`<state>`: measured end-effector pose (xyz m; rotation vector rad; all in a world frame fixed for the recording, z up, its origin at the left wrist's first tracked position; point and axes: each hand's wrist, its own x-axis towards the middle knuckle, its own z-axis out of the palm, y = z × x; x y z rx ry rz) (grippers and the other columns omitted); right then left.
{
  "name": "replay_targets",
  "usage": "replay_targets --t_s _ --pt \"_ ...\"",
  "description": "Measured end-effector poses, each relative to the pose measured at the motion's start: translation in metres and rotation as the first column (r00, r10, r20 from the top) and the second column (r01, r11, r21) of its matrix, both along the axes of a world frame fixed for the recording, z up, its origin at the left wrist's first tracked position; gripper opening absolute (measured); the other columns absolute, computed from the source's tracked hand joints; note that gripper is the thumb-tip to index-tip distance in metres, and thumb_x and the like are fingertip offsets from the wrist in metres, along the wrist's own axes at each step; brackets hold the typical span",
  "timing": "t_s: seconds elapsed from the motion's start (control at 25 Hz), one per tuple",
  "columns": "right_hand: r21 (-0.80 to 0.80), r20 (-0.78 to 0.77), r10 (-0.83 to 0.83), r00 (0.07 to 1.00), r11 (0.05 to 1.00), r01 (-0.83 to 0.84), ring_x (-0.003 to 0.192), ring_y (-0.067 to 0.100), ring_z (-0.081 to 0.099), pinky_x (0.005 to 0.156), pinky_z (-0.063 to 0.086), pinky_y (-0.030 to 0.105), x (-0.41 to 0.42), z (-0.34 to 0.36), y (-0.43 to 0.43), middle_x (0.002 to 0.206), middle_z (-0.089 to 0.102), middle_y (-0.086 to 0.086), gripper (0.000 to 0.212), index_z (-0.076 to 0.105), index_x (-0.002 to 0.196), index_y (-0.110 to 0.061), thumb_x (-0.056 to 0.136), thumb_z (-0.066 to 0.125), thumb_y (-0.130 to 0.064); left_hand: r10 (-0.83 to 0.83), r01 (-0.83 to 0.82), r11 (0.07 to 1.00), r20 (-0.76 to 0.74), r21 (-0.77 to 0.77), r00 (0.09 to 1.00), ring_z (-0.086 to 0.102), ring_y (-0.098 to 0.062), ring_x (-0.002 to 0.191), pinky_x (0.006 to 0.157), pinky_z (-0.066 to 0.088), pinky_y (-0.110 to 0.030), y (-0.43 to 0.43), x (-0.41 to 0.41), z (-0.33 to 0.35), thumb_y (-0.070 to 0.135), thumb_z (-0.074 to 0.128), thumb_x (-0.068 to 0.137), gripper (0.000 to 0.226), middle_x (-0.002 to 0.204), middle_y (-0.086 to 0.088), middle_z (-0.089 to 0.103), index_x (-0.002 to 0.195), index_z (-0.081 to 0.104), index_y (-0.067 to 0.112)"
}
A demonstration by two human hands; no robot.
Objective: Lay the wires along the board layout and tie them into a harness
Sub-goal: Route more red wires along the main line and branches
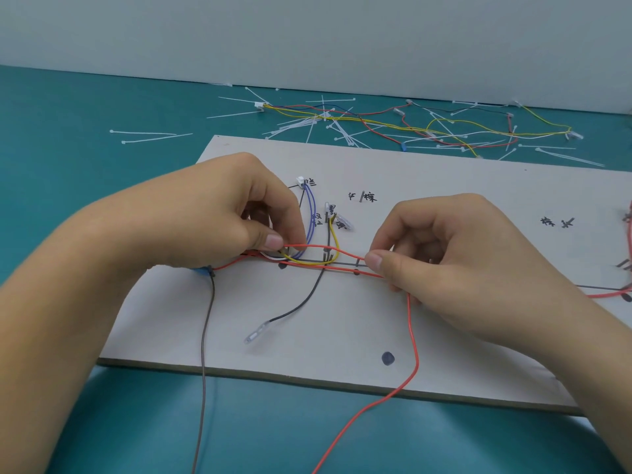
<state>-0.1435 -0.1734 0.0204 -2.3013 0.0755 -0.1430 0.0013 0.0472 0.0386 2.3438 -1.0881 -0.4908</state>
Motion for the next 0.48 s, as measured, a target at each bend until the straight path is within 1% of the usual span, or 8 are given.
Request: replay_targets --t_s 0.12,0.24,0.28,0.36,0.4,0.48 --pt "-0.012 -0.002 0.001 1.000 1.000 -0.001 0.054 0.016 0.063 0.060 0.057 0.044 0.0002 -0.0009 -0.0002 0.060 0.069 -0.004 0.011 0.071 0.076 -0.024 0.086 0.076 -0.024 -0.014 0.013 0.999 0.017 0.049 1.000 0.066 -0.010 0.071 0.073 0.057 -0.038 -0.0018 0.0001 -0.0034 0.013 0.070 0.094 0.030 0.077 0.014 0.074 0.088 0.073 0.042" --pt "-0.030 -0.003 -0.002 1.000 1.000 0.002 0.053 0.013 0.062 0.059 0.057 0.042 -0.0004 -0.0009 0.0000 0.061 0.069 -0.006 0.011 0.071 0.076 -0.026 0.086 0.076 -0.025 -0.032 0.031 0.999 0.023 0.030 0.999 0.062 -0.006 0.068 0.062 0.050 -0.025 -0.0016 0.0001 -0.0048 0.013 0.071 0.092 0.031 0.077 0.017 0.071 0.087 0.071 0.043" --pt "-0.036 -0.002 -0.004 1.000 0.999 0.004 0.054 0.013 0.061 0.059 0.056 0.041 -0.0006 -0.0008 0.0000 0.061 0.069 -0.006 0.010 0.071 0.076 -0.026 0.086 0.075 -0.025 -0.035 0.034 0.999 0.026 0.018 0.999 0.061 -0.007 0.067 0.061 0.049 -0.023 -0.0009 0.0006 -0.0044 0.013 0.073 0.091 0.031 0.077 0.018 0.071 0.087 0.072 0.044" --pt "-0.042 -0.006 -0.004 1.000 0.999 0.004 0.055 0.013 0.062 0.059 0.056 0.041 -0.0010 -0.0006 0.0004 0.061 0.069 -0.006 0.011 0.071 0.076 -0.026 0.086 0.076 -0.025 -0.035 0.034 0.999 0.037 0.021 0.999 0.060 -0.009 0.064 0.061 0.049 -0.029 0.0001 0.0007 -0.0036 0.017 0.075 0.090 0.030 0.076 0.020 0.070 0.088 0.074 0.046" --pt "-0.039 -0.014 0.000 1.000 0.999 -0.001 0.055 0.014 0.062 0.059 0.055 0.040 -0.0012 -0.0004 0.0008 0.061 0.069 -0.006 0.011 0.071 0.076 -0.025 0.086 0.076 -0.025 -0.043 0.042 0.999 0.034 0.018 0.999 0.060 -0.009 0.065 0.061 0.049 -0.029 -0.0002 0.0000 -0.0037 0.015 0.075 0.089 0.032 0.077 0.020 0.070 0.089 0.074 0.047" --pt "-0.004 -0.039 0.012 0.999 1.000 -0.012 0.057 0.017 0.064 0.059 0.054 0.039 -0.0015 0.0006 0.0015 0.061 0.069 -0.004 0.011 0.072 0.076 -0.024 0.086 0.077 -0.024 -0.084 0.084 0.996 0.015 -0.003 0.996 0.062 -0.009 0.072 0.063 0.049 -0.029 -0.0020 -0.0035 -0.0049 0.004 0.071 0.088 0.041 0.083 0.019 0.072 0.091 0.074 0.046"
